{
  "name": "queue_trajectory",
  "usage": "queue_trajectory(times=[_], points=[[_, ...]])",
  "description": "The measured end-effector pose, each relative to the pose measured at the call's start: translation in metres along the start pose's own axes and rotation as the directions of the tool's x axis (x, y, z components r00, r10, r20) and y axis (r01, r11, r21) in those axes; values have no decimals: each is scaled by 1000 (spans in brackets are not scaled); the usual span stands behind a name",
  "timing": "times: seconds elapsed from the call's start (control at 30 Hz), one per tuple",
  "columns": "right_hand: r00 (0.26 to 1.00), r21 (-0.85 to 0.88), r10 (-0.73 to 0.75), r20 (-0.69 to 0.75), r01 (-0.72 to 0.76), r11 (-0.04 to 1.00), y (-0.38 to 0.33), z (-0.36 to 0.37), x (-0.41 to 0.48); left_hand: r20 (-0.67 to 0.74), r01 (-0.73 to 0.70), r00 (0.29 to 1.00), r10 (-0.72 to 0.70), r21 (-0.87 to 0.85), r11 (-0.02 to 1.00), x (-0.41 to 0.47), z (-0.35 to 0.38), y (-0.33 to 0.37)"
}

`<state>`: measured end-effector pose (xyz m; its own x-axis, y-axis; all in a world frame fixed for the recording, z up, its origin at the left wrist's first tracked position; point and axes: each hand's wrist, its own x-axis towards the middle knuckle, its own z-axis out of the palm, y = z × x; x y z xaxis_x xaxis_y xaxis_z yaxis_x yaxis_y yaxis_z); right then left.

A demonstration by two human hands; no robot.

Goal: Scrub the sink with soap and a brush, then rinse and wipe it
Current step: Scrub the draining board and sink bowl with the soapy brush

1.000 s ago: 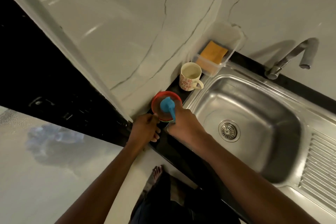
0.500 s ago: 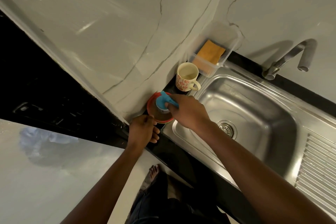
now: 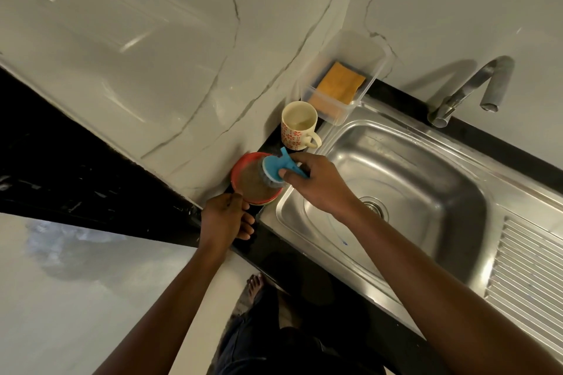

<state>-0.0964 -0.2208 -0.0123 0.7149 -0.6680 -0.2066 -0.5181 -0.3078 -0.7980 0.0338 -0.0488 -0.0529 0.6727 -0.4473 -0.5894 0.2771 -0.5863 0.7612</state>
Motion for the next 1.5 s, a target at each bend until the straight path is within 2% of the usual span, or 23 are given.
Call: queue_trajectory(times=[0.23, 0.33, 0.4, 0.5, 0.7, 0.77, 0.87, 1.07, 1.2, 1.33, 1.4, 1.5], points=[[979, -118, 153, -134, -169, 978, 59, -7, -23, 9, -29, 1000, 29, 46, 999, -7, -1, 3], [973, -57, 150, -174, -162, 985, 62, 19, -24, 54, -68, 997, 63, 92, 993, -17, 2, 3], [989, -53, 112, -102, -117, 992, 62, 32, -43, 107, -106, 990, 91, 147, 983, -23, 5, 1], [996, -172, 54, 76, -41, 984, 68, 30, -72, 152, -151, 981, 122, 194, 969, -29, 7, -2], [991, -149, 76, -109, -92, 985, 72, 22, -19, 187, -169, 975, 123, 251, 953, -32, 10, -6], [997, -127, 72, -24, -75, 989, 75, 30, -37, 196, -176, 972, 126, 260, 949, -33, 12, -7], [992, -197, 59, 107, -37, 980, 81, 27, -64, 201, -182, 971, 129, 278, 943, -33, 14, -9], [997, -121, 79, -23, -81, 989, 71, 19, -27, 199, -190, 970, 140, 266, 945, -34, 12, -11], [993, -93, 50, 107, -40, 995, 59, 35, -45, 188, -198, 971, 148, 280, 939, -33, 12, -13], [969, -231, 119, 218, -67, 971, 87, -5, -67, 205, -210, 966, 156, 278, 937, -31, 11, -15], [961, -296, 152, 232, -80, 952, 95, -22, -73, 223, -223, 961, 163, 278, 934, -30, 12, -15], [976, -222, 129, 173, -89, 971, 83, -7, -66, 237, -231, 958, 163, 297, 926, -30, 17, -14]])
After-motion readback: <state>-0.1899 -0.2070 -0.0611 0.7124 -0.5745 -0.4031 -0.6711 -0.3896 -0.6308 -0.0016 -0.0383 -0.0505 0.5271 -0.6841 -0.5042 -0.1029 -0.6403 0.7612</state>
